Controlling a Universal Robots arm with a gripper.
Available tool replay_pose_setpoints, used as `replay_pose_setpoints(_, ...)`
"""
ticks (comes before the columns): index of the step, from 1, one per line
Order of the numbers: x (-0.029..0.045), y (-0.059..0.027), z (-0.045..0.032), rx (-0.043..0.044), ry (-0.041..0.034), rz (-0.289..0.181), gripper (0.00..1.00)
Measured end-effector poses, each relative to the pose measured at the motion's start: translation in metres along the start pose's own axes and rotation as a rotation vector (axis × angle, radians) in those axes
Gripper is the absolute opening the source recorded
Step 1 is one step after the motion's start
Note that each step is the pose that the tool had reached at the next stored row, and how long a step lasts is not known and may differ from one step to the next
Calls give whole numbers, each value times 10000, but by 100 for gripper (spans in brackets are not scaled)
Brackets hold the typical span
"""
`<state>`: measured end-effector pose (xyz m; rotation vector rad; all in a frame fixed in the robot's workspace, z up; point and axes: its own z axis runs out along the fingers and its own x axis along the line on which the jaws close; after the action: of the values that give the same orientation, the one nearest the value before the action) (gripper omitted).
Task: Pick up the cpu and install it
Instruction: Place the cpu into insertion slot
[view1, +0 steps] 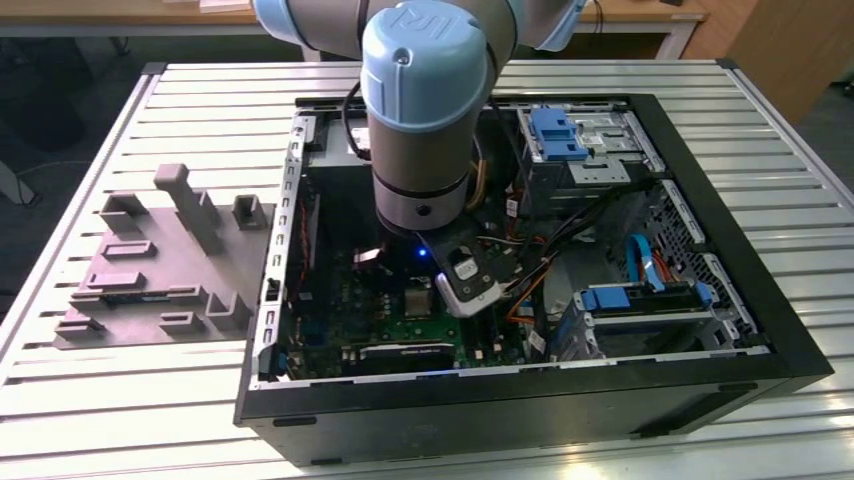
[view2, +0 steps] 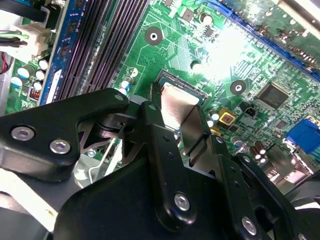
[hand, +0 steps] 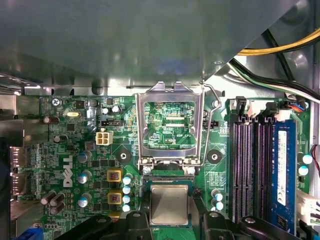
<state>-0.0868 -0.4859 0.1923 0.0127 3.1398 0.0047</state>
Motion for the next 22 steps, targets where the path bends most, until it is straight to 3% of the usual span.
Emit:
replay_pose_setpoints(16,6,1,32,-27,-1,-1,41)
replay_pose_setpoints(22,6,0,32,-40,-1,-1,53)
